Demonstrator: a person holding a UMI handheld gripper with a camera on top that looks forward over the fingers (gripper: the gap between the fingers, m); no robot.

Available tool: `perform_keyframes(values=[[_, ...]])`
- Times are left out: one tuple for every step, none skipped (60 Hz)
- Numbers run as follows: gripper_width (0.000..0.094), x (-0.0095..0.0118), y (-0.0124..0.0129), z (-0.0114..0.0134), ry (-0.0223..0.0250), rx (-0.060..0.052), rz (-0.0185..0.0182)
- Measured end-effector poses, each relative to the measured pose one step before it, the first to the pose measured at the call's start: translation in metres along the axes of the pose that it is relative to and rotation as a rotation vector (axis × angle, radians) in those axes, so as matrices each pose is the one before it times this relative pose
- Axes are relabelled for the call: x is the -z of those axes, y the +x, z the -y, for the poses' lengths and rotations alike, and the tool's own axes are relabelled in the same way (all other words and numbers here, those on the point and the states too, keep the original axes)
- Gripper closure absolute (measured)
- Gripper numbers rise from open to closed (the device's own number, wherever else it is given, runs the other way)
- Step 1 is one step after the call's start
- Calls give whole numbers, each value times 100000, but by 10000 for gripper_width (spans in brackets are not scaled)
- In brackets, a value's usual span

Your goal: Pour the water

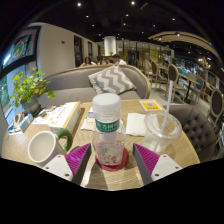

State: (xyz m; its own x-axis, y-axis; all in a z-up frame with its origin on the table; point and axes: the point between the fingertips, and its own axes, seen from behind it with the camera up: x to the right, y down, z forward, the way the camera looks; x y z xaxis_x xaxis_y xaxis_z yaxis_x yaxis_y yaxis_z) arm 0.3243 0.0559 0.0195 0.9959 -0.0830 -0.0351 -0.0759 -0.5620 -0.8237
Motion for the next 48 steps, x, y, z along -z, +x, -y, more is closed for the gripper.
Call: perform_keyframes(values=[[102,433,166,-152,-763,-359,-535],[101,455,177,-181,-848,-298,-571],[95,127,94,-196,-897,-206,-318],[83,640,6,-180,-615,23,-191],[80,564,4,-153,-444,122,-72],[82,560,86,-129,-304,171,-365],[82,595,62,-142,-324,175,-297],[82,597,-8,-151,-375,146,-179],[83,660,-5,-183,-456,170,-200],[83,631,153,-124,-534,325,29],[82,613,-137,-291,-323,168,-138],[82,720,-42,-248,-369,234,-227],[81,746,-20,-255,-491,116,-414],[80,767,-17,-228,-446,57,-427],[81,841,-32,-214,-358,107,-294],[81,851,-111,-217,-423,142,-175],[81,953,6,-179,-585,82,-144],[83,805,-168,-255,-555,-130,-291],[82,893,-125,-251,-525,-252,-348],[83,931,-150,-249,-527,-307,-310],[83,937,-184,-273,-531,-280,-210],[82,949,-190,-273,-501,-213,-180],[83,986,-163,-286,-474,-287,-280],[83,1352,144,-276,-522,-290,-297],[82,822,-384,-362,-376,-737,-452],[84,989,-193,-403,-837,-735,-485],[86,967,-181,-516,-1214,-881,-638],[85,986,-175,-530,-1255,-883,-638],[83,1152,-73,-414,-932,-625,-151],[83,930,-386,-367,-272,-602,380],[84,752,-335,-411,126,-533,565],[83,808,-352,-364,139,-616,101],[81,796,-233,-362,-1,-555,-104],[82,779,-216,-396,-231,-311,-136],[80,736,-252,-457,-480,24,-16],[81,694,-232,-468,-568,265,-4],[81,660,-186,-432,-442,347,-88],[78,630,-119,-304,-188,341,-53],[81,559,-210,-199,42,349,-210],[78,663,-114,-325,265,393,-109],[81,499,-69,-222,221,268,-235],[81,500,-68,-228,101,163,-374],[82,493,-119,-241,-46,120,-259],[82,465,-153,-214,-52,169,-25],[81,419,-150,-153,132,168,121],[81,287,-40,-41,323,8,180],[80,465,-174,-18,238,-42,-222],[80,284,-110,-18,230,-21,-113]])
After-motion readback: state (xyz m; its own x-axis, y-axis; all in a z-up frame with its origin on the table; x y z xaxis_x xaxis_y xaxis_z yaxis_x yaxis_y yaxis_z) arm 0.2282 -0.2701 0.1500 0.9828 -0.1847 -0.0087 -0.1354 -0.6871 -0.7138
